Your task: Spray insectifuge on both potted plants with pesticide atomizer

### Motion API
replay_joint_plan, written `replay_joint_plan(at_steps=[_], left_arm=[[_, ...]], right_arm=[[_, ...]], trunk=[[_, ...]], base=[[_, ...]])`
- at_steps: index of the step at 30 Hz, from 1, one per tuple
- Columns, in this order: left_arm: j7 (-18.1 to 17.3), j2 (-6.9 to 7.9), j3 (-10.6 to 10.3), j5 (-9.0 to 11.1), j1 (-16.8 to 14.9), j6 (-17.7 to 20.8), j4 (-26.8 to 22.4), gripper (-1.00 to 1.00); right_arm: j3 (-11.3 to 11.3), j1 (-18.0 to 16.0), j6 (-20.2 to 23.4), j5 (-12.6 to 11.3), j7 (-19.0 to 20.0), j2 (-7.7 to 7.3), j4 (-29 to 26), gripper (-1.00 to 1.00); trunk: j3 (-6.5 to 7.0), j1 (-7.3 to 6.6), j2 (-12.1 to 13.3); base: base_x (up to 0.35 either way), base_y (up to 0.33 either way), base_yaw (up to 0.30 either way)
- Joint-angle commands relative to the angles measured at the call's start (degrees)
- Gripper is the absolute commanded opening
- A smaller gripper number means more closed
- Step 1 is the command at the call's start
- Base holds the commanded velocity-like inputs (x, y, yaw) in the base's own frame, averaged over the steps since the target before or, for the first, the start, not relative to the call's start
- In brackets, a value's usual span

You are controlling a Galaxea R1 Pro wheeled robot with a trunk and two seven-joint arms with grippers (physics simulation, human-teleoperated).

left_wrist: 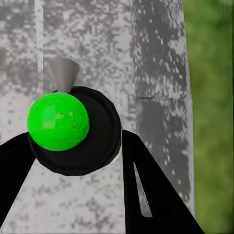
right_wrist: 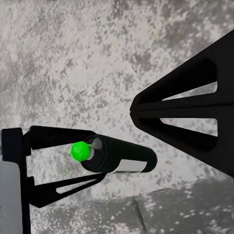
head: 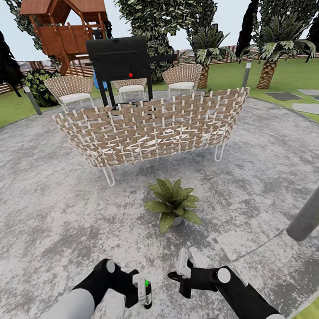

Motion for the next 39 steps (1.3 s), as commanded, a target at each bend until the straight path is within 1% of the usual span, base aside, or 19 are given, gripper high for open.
replay_joint_plan(at_steps=[1,4,5,7,8,12,23,26,27,30,32,39], left_arm=[[-0.19,-0.43,0.48,-0.58,-0.02,-0.43,-0.06,-1.0],[-0.15,-1.3,0.57,-0.23,-0.02,-0.56,-0.11,-1.0],[-0.14,-1.56,0.58,0.31,-0.02,-0.58,-0.2,-1.0],[-0.17,-1.98,0.49,2.45,-0.02,-0.68,-0.32,-1.0],[-0.17,-2.11,0.48,2.94,-0.02,-1.17,-0.38,-1.0],[-0.18,-2.63,0.55,3.25,-0.04,-2.53,-0.35,-1.0],[-0.12,-4.37,0.83,3.38,-0.05,-2.71,-0.33,-1.0],[-0.1,-4.63,0.86,3.45,-0.03,-2.71,-0.33,-1.0],[-0.11,-4.7,0.86,3.85,-0.05,-2.71,-0.33,-1.0],[-0.17,-4.58,0.75,6.93,-0.02,-2.94,-0.28,-1.0],[-0.19,-4.52,0.56,7.99,-0.02,-3.15,-0.25,-1.0],[-0.24,-4.42,0.36,8.37,-0.02,-3.33,-0.24,-1.0]], right_arm=[[-0.09,-0.02,-0.36,0.6,0.03,0.02,-0.02,-1.0],[-0.08,-0.02,-0.36,0.66,0.03,0.02,0.04,-1.0],[-0.06,-0.02,-0.36,0.68,0.03,0.02,0.07,-1.0],[-0.1,-0.02,-0.36,0.72,0.03,-0.04,0.23,-1.0],[-0.1,-0.02,-0.36,0.73,0.03,-0.06,0.22,-1.0],[-0.11,-0.02,-0.36,0.8,0.03,-0.07,0.27,-1.0],[-0.11,-0.02,-0.36,0.82,0.03,-0.07,0.25,-1.0],[-0.11,-0.02,-0.36,0.82,0.03,-0.07,0.26,-1.0],[-0.11,-0.02,-0.36,0.82,0.03,-0.07,0.25,-1.0],[-0.11,-0.02,-0.36,0.82,0.03,-0.07,0.23,-1.0],[-0.11,-0.02,-0.36,0.82,0.03,-0.07,0.2,-1.0],[-0.11,-0.02,-0.36,0.82,0.03,-0.07,0.19,-1.0]], trunk=[[-0.05,-0.01,-0.02],[-0.05,-0.01,-0.02],[-0.05,-0.01,-0.02],[-0.05,-0.01,-0.02],[-0.05,-0.01,-0.02],[-0.05,-0.01,-0.02],[-0.05,-0.01,-0.02],[-0.05,-0.01,-0.02],[-0.05,-0.01,-0.02],[-0.05,-0.01,-0.02],[-0.05,-0.01,-0.02],[-0.05,-0.01,-0.02]], base=[[0.0,0.0,0.0],[0.0,0.0,0.0],[0.0,0.0,0.0],[0.0,0.0,0.0],[0.0,0.0,0.0],[0.0,0.0,0.0],[0.0,0.0,0.0],[0.0,0.0,0.0],[0.0,0.0,0.0],[0.0,0.0,0.0],[0.0,0.0,0.0],[0.0,0.0,0.0]])
